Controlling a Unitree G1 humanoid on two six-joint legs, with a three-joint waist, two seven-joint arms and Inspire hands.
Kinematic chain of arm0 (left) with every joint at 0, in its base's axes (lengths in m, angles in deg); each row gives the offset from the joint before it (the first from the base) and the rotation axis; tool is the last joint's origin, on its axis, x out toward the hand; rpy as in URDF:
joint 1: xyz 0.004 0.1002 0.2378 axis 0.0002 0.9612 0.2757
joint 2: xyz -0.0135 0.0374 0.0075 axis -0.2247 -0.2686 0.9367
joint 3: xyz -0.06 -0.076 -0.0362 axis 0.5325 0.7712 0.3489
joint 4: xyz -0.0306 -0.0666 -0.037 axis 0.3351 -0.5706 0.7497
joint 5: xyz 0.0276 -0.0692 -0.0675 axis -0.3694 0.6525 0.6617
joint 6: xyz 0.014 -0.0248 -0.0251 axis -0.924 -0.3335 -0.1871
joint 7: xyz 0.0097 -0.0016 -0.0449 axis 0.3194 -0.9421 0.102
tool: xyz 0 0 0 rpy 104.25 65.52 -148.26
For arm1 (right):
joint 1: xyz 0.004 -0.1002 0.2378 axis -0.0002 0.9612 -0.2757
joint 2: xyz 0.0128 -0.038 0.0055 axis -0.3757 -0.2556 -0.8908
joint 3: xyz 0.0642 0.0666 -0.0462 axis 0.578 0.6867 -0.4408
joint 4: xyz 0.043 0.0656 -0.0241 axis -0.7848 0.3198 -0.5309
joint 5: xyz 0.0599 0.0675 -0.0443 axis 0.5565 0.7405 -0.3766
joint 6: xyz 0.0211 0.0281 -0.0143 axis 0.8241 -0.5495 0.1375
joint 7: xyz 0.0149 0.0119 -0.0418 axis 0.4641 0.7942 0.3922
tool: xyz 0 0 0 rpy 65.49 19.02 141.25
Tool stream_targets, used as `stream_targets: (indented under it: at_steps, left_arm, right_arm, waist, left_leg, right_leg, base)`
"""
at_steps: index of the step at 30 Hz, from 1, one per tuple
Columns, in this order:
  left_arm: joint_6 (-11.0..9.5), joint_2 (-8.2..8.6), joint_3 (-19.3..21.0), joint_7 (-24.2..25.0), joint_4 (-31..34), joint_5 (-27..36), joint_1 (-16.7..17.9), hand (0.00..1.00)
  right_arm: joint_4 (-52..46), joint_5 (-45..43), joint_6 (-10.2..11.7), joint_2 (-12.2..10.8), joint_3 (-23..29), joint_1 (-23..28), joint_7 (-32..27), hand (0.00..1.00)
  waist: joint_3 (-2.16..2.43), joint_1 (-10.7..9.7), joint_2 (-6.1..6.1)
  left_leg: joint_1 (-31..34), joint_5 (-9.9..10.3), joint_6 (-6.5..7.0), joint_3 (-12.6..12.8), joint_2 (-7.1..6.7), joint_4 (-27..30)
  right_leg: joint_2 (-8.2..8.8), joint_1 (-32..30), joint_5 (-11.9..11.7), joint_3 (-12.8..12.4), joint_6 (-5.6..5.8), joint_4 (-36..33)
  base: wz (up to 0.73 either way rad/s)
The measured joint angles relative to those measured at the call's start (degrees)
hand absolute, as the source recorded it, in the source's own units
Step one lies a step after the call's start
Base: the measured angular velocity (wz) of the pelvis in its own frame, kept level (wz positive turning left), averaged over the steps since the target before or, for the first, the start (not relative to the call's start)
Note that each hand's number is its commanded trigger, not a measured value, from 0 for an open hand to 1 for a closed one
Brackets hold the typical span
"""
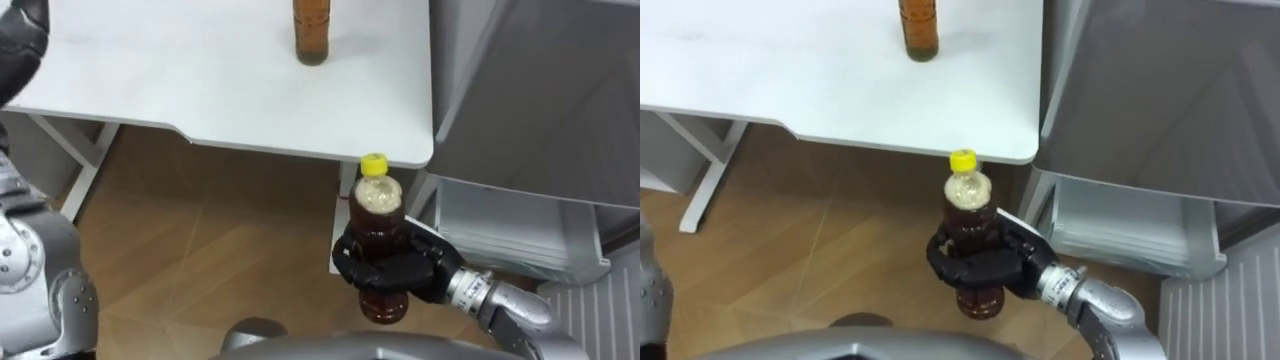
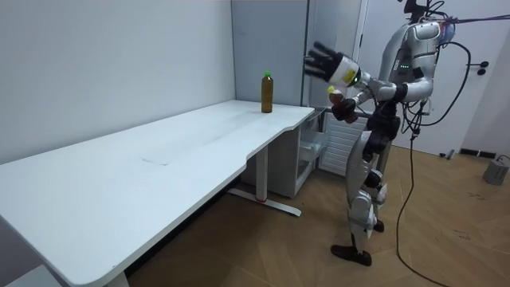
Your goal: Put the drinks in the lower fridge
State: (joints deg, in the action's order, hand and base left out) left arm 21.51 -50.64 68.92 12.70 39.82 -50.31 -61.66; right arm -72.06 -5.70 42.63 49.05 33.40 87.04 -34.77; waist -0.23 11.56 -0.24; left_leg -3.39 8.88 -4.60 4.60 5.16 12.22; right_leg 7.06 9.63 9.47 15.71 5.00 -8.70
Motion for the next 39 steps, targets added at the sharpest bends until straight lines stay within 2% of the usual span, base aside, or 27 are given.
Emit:
stream_targets:
  at_steps: [2, 3, 8, 10, 13, 17, 21, 23, 26, 29, 34, 39]
  left_arm:
    - [1.09, 0.01, -0.53, -2.25, -7.40, 1.15, 0.84, 0.00]
    - [1.47, 0.02, -0.78, -2.65, -8.77, 1.92, 0.93, 0.00]
    - [1.87, -0.26, -4.38, -3.87, -21.24, 10.14, 0.84, 0.00]
    - [2.20, -0.36, -6.18, -4.18, -26.79, 11.26, 0.74, 0.00]
    - [4.20, -0.39, -9.89, -4.52, -33.97, 11.06, 1.19, 0.00]
    - [7.33, -0.35, -13.63, -2.39, -42.38, 10.58, 0.83, 0.00]
    - [9.35, -0.47, -16.06, 0.28, -47.44, 7.83, 1.69, 0.00]
    - [10.66, -0.51, -17.61, 2.78, -50.76, 4.42, 2.37, 0.00]
    - [12.78, -0.53, -18.42, 5.59, -55.30, 3.33, 2.44, 0.00]
    - [14.02, -0.52, -18.44, 8.72, -58.60, 2.08, 2.12, 0.00]
    - [15.86, -0.53, -18.42, 13.53, -60.99, -1.26, 1.75, 0.00]
    - [17.36, -0.53, -18.37, 16.46, -61.24, -7.40, 1.52, 0.00]
  right_arm:
    - [-0.01, -0.18, -0.49, -0.07, 0.00, -0.02, -0.94, 1.00]
    - [-0.01, -0.18, -0.58, -0.07, -0.04, -0.09, -1.04, 1.00]
    - [0.03, -0.07, -1.62, -0.10, -0.39, -0.44, -3.17, 1.00]
    - [0.17, -0.07, -2.08, 0.07, -1.08, -1.22, -4.38, 1.00]
    - [0.17, -0.07, -2.20, -0.05, -2.18, -1.84, -5.96, 1.00]
    - [0.17, 0.70, -3.79, -0.26, -2.31, -2.87, -6.70, 1.00]
    - [0.17, 2.04, -4.80, -0.27, -2.32, -2.91, -7.28, 1.00]
    - [-0.03, 4.59, -4.84, -0.21, -2.26, -3.13, -7.86, 1.00]
    - [-0.03, 6.74, -4.83, -0.21, -2.05, -4.02, -8.05, 1.00]
    - [-0.01, 7.65, -4.83, -0.50, -0.90, -4.24, -8.29, 1.00]
    - [0.16, 8.58, -4.82, -0.28, 0.62, -4.24, -10.07, 1.00]
    - [0.29, 8.60, -4.82, -0.22, 0.61, -3.82, -11.55, 1.00]
  waist:
    - [0.05, 0.08, -0.23]
    - [0.01, 0.21, -0.36]
    - [-0.06, 1.51, -0.52]
    - [-0.09, 1.55, -0.47]
    - [-0.30, 1.48, -0.75]
    - [-0.44, 1.18, -0.73]
    - [-0.46, 0.73, -0.70]
    - [-0.40, -0.45, -0.71]
    - [-0.36, -2.35, -0.62]
    - [-0.36, -3.84, -0.43]
    - [-0.35, -5.03, 0.19]
    - [-0.16, -5.32, 0.17]
  left_leg:
    - [-0.42, -0.09, -0.12, 0.12, 0.03, -0.66]
    - [-0.37, -0.10, -0.13, 0.12, 0.04, -0.74]
    - [-0.30, -0.11, -0.16, 0.35, 0.04, -1.11]
    - [-0.56, -0.11, -0.16, 0.66, 0.04, -1.37]
    - [-0.50, -0.10, -0.16, 0.74, 0.05, -1.36]
    - [-0.20, -0.04, -0.17, 0.71, 0.07, -1.29]
    - [0.21, -0.04, -0.18, 0.85, 0.02, -1.38]
    - [0.87, -0.06, -0.17, 0.85, 0.05, -1.18]
    - [1.34, -0.06, -0.17, 0.84, 0.05, -1.04]
    - [1.33, -0.06, -0.17, 0.88, 0.04, -1.31]
    - [1.30, -0.06, -0.18, 0.96, 0.04, -1.41]
    - [1.27, -0.03, -0.17, 1.39, 0.04, -1.48]
  right_leg:
    - [-0.08, 0.10, 0.05, -0.08, 0.00, 0.11]
    - [-0.09, 0.05, 0.08, -0.06, -0.02, 0.11]
    - [-0.11, -0.46, 0.11, -0.53, -0.05, 0.13]
    - [-0.11, -0.45, 0.10, -0.88, -0.06, 0.12]
    - [-0.11, -0.58, 0.09, -1.00, -0.07, 0.07]
    - [-0.12, -0.69, 0.07, -0.84, -0.10, 0.05]
    - [-0.06, -0.99, 0.12, -0.99, -0.04, 0.18]
    - [-0.07, -1.83, 0.11, -0.93, -0.07, 0.04]
    - [-0.06, -2.34, 0.07, -0.99, -0.13, 0.02]
    - [-0.06, -2.33, 0.07, -0.98, -0.12, 0.03]
    - [-0.07, -2.46, 0.07, -1.02, -0.12, 0.03]
    - [-0.07, -2.73, 0.08, -1.49, -0.11, 0.07]
  base:
    - [-0.02]
    - [0.00]
    - [-0.04]
    - [-0.07]
    - [-0.02]
    - [0.00]
    - [0.00]
    - [0.00]
    - [0.00]
    - [0.00]
    - [0.00]
    - [-0.03]
